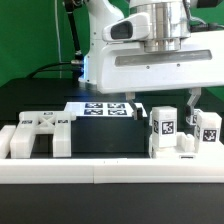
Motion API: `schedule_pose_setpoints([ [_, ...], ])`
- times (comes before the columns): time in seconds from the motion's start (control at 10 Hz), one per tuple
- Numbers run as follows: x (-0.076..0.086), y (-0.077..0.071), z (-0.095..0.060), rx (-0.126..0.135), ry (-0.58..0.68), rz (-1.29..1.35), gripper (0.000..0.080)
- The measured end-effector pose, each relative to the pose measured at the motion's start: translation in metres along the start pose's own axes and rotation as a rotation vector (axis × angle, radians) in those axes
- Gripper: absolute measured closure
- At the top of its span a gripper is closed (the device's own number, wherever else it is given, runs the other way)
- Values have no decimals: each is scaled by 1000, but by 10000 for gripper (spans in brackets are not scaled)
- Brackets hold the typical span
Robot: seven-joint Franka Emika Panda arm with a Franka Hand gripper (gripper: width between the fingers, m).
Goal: Assemble chair
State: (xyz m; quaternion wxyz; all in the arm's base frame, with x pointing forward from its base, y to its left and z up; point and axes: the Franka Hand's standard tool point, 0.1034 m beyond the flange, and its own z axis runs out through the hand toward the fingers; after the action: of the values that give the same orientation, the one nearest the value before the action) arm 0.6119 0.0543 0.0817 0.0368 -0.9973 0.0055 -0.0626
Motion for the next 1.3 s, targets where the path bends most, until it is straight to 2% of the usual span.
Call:
schedule_pose_setpoints([
  [0.1,0,1,1,-6,-2,-63,151],
  [0.3,0,1,1,-6,-2,-52,411],
  [0.4,0,1,1,-6,-2,-49,411],
  [0.5,0,1,1,-6,-2,-32,510],
  [0.8,0,0,1,-5,-2,74,510],
  [1.3,-2,-4,2,1,1,607,509],
])
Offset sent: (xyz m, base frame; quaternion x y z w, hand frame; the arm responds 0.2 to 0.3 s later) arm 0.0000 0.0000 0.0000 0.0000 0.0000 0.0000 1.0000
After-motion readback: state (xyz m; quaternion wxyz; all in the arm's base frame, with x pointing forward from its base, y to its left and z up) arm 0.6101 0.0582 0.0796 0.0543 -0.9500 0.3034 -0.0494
